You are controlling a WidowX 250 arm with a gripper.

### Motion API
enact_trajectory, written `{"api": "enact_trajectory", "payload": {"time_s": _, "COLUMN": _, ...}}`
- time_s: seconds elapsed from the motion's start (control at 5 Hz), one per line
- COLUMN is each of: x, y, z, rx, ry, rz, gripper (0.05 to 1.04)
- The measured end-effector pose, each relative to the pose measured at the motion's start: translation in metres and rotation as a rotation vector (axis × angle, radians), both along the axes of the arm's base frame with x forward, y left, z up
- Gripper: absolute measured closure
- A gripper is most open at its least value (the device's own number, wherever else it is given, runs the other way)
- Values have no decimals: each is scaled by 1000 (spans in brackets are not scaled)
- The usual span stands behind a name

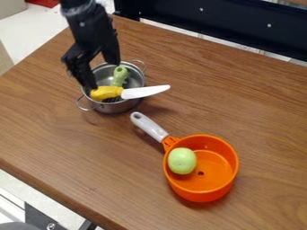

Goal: Put the knife in the orange pan

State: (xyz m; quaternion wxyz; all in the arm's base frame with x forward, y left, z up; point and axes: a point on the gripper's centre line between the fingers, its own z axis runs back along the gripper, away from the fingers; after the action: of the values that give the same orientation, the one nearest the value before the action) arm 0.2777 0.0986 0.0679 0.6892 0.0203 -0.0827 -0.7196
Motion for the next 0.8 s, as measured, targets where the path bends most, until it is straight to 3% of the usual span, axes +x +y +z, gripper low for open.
{"api": "enact_trajectory", "payload": {"time_s": 0.4, "x": 6, "y": -8, "z": -4, "rx": 59, "ry": 46, "rz": -60, "gripper": 87}}
{"api": "enact_trajectory", "payload": {"time_s": 0.8, "x": 9, "y": -8, "z": -4, "rx": 52, "ry": 76, "rz": -103, "gripper": 87}}
